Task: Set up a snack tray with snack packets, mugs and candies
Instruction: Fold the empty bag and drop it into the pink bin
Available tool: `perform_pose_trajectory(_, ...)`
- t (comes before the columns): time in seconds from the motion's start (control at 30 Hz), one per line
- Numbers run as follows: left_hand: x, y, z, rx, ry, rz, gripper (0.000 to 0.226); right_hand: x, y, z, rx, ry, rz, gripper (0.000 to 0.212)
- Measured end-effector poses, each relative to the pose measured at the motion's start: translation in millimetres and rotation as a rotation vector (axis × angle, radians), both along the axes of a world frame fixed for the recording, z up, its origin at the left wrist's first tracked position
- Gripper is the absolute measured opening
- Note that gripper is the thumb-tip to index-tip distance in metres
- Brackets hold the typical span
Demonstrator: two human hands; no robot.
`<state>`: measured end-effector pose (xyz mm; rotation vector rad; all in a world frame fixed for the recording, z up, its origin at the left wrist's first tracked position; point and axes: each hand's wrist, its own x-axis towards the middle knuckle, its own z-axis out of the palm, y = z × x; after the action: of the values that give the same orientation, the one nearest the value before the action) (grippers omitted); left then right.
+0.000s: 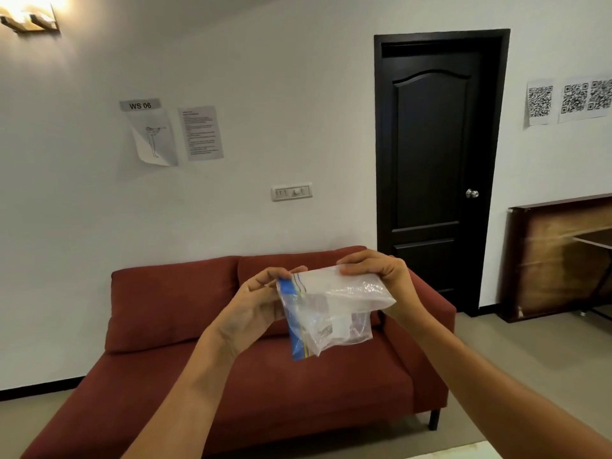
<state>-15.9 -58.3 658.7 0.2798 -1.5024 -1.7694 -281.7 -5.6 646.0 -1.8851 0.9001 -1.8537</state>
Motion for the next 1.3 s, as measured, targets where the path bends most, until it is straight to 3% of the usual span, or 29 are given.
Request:
perform_pose_trajectory(0.07, 3, 3, 5, 0.154, 0.0, -0.091, 0.053, -3, -4, 0, -0.053, 0.061, -0.072, 0.03)
perform_pose_trajectory(0.13, 2, 9, 12, 0.106, -0.231, -0.022, 0.059, -5, -6, -1, -0.09, 0.141, -0.14, 0.03)
perform_pose_trajectory(0.23, -6, 14, 13, -0.012, -0.5, 0.03, 0.062, -4, -6, -3, -0.186, 0.322, -0.249, 0.027)
perform_pose_trajectory(0.37, -5, 10, 8, -0.048, -0.51, 0.084, 0.043, -9, -4, -3, -0.201, 0.456, -0.384, 0.04)
perform_pose_trajectory(0.43, -5, 9, 6, -0.072, -0.508, 0.141, 0.039, -13, -2, 2, 0.082, 0.335, -0.242, 0.062)
perform_pose_trajectory(0.5, -7, 11, 3, -0.084, -0.505, 0.184, 0.041, -22, 5, 9, 0.404, 0.079, 0.087, 0.076)
perform_pose_trajectory(0.57, -10, 12, 2, -0.098, -0.498, 0.217, 0.042, -29, 10, 12, 0.62, -0.228, 0.367, 0.086)
perform_pose_trajectory(0.6, -11, 14, 3, -0.111, -0.488, 0.232, 0.043, -29, 12, 11, 0.682, -0.262, 0.409, 0.089)
perform_pose_trajectory(0.67, -16, 14, 4, -0.152, -0.457, 0.275, 0.044, -21, 17, 8, 0.766, -0.076, 0.365, 0.095)
perform_pose_trajectory(0.73, -21, 15, 4, -0.162, -0.421, 0.33, 0.044, -12, 18, 6, 0.8, 0.113, 0.252, 0.069)
perform_pose_trajectory(0.83, -21, 15, -5, -0.093, -0.396, 0.335, 0.044, -13, 16, 7, 0.771, 0.115, 0.102, 0.041)
perform_pose_trajectory(0.93, -10, 10, -14, -0.102, -0.524, 0.205, 0.043, -17, 13, 16, 0.715, 0.184, 0.02, 0.03)
perform_pose_trajectory(1.1, -15, 8, 11, -0.324, -0.681, 0.253, 0.05, -2, 8, 62, 0.653, 0.737, -0.09, 0.023)
perform_pose_trajectory(1.2, -34, 14, 13, -0.419, -0.725, 0.225, 0.038, 13, 4, 80, 0.631, 0.893, -0.097, 0.026)
perform_pose_trajectory(1.23, -38, 15, 10, -0.402, -0.705, 0.245, 0.034, 13, 4, 80, 0.611, 0.85, -0.106, 0.033)
perform_pose_trajectory(1.3, -41, 17, 0, -0.311, -0.598, 0.287, 0.03, 7, 6, 69, 0.582, 0.565, -0.104, 0.071)
